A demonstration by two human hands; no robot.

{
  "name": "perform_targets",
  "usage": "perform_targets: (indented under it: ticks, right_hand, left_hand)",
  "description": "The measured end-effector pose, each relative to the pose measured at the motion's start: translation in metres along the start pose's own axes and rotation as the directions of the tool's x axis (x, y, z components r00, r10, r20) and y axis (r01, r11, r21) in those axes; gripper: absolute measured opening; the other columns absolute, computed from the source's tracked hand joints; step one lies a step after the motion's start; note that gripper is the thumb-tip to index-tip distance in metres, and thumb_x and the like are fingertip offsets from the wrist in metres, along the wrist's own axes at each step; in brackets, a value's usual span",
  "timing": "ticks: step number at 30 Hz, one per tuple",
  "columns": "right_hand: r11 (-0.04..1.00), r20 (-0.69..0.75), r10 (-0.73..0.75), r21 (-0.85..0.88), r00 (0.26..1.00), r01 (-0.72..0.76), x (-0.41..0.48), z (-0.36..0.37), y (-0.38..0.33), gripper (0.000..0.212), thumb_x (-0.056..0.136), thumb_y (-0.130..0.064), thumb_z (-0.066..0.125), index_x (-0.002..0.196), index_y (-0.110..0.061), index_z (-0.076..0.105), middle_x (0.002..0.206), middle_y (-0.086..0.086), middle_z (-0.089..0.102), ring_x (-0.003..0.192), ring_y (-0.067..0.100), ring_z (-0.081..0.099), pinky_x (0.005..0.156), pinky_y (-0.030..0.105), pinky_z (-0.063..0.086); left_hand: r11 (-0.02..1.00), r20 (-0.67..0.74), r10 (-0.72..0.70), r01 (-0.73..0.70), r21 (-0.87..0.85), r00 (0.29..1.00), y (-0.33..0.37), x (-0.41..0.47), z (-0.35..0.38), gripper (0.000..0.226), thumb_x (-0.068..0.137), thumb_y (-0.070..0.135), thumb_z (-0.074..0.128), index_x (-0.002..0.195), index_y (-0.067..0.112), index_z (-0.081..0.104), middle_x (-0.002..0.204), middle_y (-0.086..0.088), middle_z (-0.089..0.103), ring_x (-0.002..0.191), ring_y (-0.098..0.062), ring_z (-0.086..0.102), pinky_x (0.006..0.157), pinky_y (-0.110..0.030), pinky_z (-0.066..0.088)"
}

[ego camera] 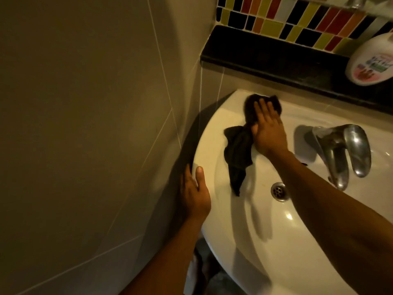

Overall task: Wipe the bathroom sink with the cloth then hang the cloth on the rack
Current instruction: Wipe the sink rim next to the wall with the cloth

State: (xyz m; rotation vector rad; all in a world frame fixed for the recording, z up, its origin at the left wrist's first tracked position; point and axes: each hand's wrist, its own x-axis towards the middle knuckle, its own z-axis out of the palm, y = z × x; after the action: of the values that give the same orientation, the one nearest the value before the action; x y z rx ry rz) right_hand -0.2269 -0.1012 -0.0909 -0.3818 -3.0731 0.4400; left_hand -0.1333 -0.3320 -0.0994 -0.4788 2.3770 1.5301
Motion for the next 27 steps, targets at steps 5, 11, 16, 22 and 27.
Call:
perform_targets:
  ticks: [5, 11, 16, 22, 27]
  right_hand:
    - [0.932, 0.007, 0.361, -0.045, 0.932, -0.36, -0.027, -0.012, 0.045, 0.055, 0.101, -0.017, 0.03, 0.151, -0.006, 0.012, 0.161, 0.013, -0.002, 0.149, 0.029, -0.003, 0.121, 0.044, 0.006]
    - [0.878, 0.029, 0.468, -0.127, 0.883, -0.461, -0.038, 0.001, 0.021, 0.066, 0.099, -0.024, 0.035, 0.148, 0.006, 0.003, 0.158, 0.025, -0.002, 0.147, 0.039, -0.002, 0.12, 0.049, 0.005]
    - [0.971, -0.006, 0.237, -0.027, 0.971, -0.237, -0.031, 0.019, -0.016, 0.063, 0.099, -0.021, 0.034, 0.151, -0.011, 0.0, 0.161, 0.009, -0.004, 0.148, 0.027, -0.01, 0.119, 0.042, -0.008]
    - [0.972, 0.047, 0.134, -0.202, 0.99, -0.122, -0.044, 0.011, 0.03, 0.069, 0.098, -0.024, 0.041, 0.153, -0.016, 0.0, 0.161, 0.006, -0.007, 0.147, 0.026, -0.012, 0.121, 0.042, -0.003]
    - [0.836, -0.049, 0.546, 0.091, 0.836, -0.541, -0.04, 0.008, 0.007, 0.06, 0.102, -0.024, 0.026, 0.151, -0.005, -0.002, 0.161, 0.012, -0.001, 0.149, 0.027, -0.002, 0.119, 0.039, -0.002]
  left_hand:
    - [0.998, -0.059, 0.058, -0.057, 0.029, 0.997, -0.004, 0.002, 0.004, 0.07, 0.087, 0.058, 0.033, 0.14, 0.013, 0.042, 0.136, -0.012, 0.053, 0.124, -0.029, 0.052, 0.103, -0.044, 0.044]
    - [0.997, -0.076, 0.054, -0.05, 0.055, 0.996, -0.009, 0.006, 0.008, 0.06, 0.092, 0.054, 0.039, 0.134, 0.011, 0.047, 0.127, -0.015, 0.059, 0.113, -0.032, 0.058, 0.096, -0.044, 0.05]
    - [0.996, -0.073, 0.04, -0.034, 0.084, 0.997, -0.012, 0.009, 0.009, 0.053, 0.095, 0.049, 0.04, 0.131, 0.011, 0.048, 0.121, -0.017, 0.06, 0.11, -0.034, 0.059, 0.094, -0.047, 0.05]
    - [0.998, -0.05, 0.013, -0.01, 0.063, 0.999, -0.007, 0.007, 0.007, 0.052, 0.096, 0.045, 0.04, 0.137, 0.013, 0.043, 0.128, -0.017, 0.056, 0.116, -0.035, 0.054, 0.095, -0.042, 0.045]
    - [0.998, -0.048, 0.015, -0.012, 0.059, 0.999, -0.011, 0.008, 0.006, 0.06, 0.094, 0.053, 0.037, 0.138, 0.012, 0.042, 0.126, -0.017, 0.056, 0.114, -0.035, 0.056, 0.092, -0.043, 0.047]
